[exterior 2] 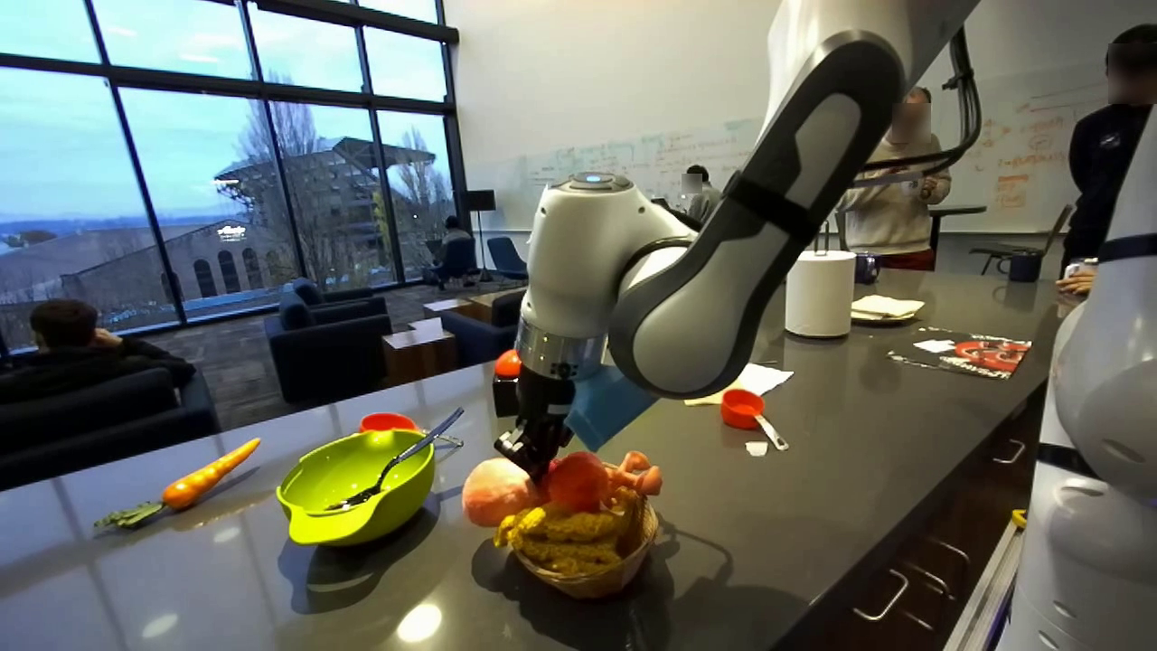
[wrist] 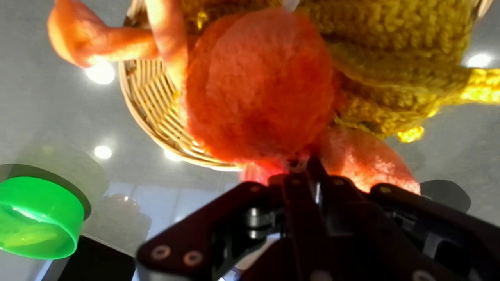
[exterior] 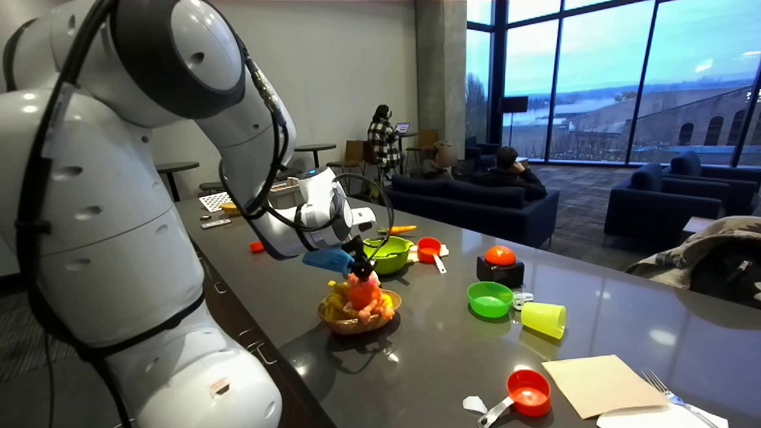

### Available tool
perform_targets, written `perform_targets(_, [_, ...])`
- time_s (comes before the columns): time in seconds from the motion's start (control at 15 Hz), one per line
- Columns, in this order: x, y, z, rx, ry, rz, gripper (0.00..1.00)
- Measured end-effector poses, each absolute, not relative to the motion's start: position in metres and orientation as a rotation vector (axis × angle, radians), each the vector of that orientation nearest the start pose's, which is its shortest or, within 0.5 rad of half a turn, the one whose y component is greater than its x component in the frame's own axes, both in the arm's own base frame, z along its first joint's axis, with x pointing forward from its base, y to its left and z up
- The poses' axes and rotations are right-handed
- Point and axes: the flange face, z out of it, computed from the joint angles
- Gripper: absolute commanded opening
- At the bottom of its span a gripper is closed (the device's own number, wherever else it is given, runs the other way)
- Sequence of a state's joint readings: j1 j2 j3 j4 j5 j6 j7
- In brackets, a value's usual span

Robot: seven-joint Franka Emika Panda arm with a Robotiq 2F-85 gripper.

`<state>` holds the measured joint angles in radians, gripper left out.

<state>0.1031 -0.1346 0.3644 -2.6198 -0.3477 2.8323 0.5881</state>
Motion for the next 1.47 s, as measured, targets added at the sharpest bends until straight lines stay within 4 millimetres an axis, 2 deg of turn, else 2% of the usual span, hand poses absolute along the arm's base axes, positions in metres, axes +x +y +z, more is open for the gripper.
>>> perform_targets(0.27, [0.402,0.220,0.328,-3.082,-0.308,-0.619,0.62])
perform_targets(0.6, [0.402,0.220,0.329,-3.083,-0.310,-0.620,0.95])
perform_targets(0.67, [0.402,0.220,0.329,-3.086,-0.311,-0.617,0.99])
perform_targets(1.47, [0.410,0.212,0.352,-3.168,-0.353,-0.596,1.00])
